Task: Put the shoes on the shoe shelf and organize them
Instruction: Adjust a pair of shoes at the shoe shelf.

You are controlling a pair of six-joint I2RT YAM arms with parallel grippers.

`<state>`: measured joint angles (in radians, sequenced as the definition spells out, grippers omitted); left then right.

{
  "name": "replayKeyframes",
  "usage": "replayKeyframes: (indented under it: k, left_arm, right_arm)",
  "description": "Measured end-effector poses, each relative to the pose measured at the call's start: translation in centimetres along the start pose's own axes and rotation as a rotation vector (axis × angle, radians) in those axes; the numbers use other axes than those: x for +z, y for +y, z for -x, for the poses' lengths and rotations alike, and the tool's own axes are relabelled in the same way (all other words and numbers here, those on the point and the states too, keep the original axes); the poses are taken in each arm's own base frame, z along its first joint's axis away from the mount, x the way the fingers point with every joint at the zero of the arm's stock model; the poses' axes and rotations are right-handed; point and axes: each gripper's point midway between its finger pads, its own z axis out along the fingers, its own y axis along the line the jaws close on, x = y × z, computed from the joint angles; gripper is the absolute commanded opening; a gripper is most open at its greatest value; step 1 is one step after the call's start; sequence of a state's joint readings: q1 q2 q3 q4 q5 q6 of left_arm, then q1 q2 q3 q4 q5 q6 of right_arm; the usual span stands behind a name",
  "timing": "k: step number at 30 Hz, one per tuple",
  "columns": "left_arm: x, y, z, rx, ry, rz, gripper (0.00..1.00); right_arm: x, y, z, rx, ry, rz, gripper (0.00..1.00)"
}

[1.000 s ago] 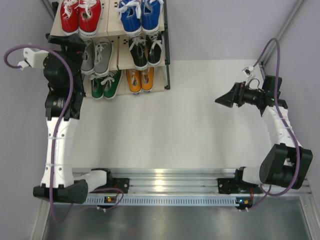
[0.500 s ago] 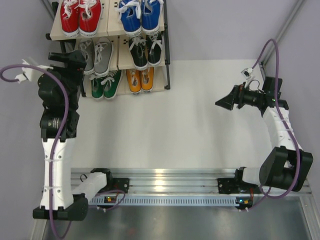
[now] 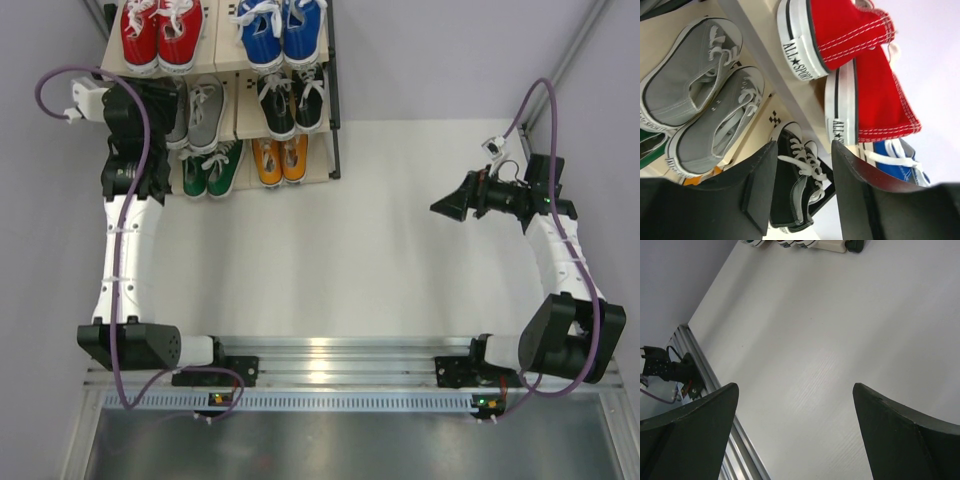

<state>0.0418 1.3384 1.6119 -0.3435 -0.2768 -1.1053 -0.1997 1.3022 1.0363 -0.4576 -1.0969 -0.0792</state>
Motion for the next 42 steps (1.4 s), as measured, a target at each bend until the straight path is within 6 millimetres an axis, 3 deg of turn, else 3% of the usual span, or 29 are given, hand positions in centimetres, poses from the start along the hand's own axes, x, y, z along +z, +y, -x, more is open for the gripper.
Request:
replayKeyframes:
  k: [10, 18, 26, 42]
  left_arm:
    - [0.4, -2.2, 1.7, -0.076, -0.041, -0.059, 0.47]
    - [2.7, -2.0, 0.5, -0.108, -0.013, -0.060, 0.40]
    - [3.0, -2.9, 0.1, -0.123, 0.019, -0.094, 0.33]
    - [3.0, -2.8, -0.6, -0.128, 0.055, -0.105, 0.39]
  right_arm:
    - [0.0, 0.0, 0.0, 0.000, 0.000, 0.000, 0.97]
    - [0.0, 0.0, 0.0, 0.000, 0.000, 0.000, 0.97]
    - [0.0, 0.0, 0.0, 0.000, 0.000, -0.001, 0.97]
    - [0.0, 0.0, 0.0, -0.001, -0.001, -0.001, 0.97]
